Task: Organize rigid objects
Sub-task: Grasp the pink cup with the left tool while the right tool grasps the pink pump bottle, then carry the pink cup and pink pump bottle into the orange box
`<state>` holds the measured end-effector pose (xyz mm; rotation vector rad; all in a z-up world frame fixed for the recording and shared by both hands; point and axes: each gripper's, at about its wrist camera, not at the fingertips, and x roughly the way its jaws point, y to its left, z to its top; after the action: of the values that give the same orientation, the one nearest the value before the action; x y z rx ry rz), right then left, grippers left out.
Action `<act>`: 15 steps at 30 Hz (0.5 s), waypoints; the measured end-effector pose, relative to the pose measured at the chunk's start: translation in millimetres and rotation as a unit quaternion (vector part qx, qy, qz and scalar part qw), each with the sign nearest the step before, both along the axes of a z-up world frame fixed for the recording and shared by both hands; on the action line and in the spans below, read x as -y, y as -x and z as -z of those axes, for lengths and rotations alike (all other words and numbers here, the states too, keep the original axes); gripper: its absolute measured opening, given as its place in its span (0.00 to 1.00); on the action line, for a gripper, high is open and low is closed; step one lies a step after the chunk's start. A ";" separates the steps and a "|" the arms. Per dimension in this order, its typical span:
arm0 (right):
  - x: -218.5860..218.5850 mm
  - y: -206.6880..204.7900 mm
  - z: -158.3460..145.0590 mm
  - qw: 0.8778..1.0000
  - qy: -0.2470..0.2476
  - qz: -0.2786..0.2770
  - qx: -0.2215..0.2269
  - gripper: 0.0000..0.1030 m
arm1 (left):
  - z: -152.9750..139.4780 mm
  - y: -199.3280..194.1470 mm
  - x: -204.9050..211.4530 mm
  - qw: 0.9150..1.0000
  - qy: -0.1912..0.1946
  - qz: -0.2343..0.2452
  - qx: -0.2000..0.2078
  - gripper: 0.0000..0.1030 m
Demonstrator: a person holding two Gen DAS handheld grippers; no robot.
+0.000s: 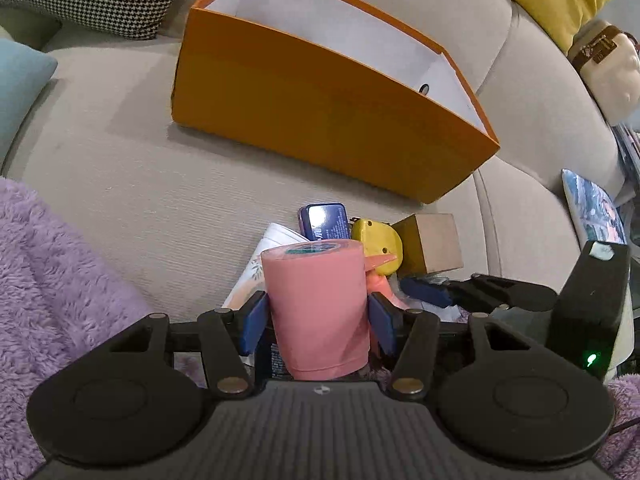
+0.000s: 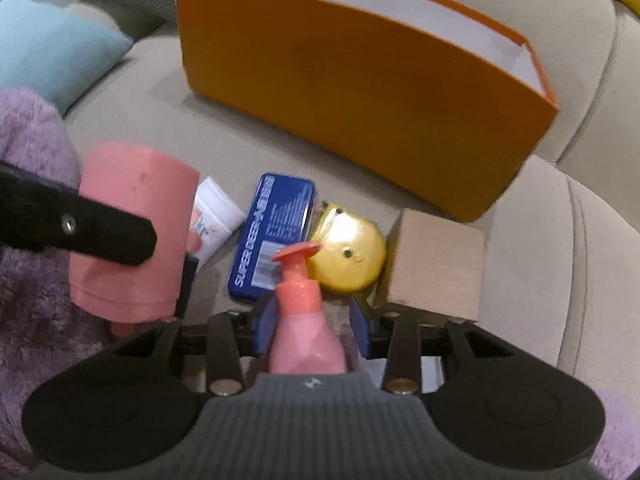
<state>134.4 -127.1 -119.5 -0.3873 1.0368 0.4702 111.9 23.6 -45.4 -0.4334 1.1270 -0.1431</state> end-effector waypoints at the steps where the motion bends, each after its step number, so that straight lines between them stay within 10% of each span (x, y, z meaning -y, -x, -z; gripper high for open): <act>1: -1.7 1.2 0.2 1.000 0.000 -0.005 0.000 0.29 | 0.6 -0.1 -1.6 1.000 0.002 -0.001 -0.001 0.61; 15: 13.5 24.5 -44.9 0.995 -0.057 0.046 0.073 0.24 | -14.1 0.4 -9.9 0.999 -0.001 0.004 0.034 0.61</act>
<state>109.9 -140.6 -74.6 -0.2664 0.8775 0.4111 111.5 33.5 -31.4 -0.4187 1.0617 -0.1621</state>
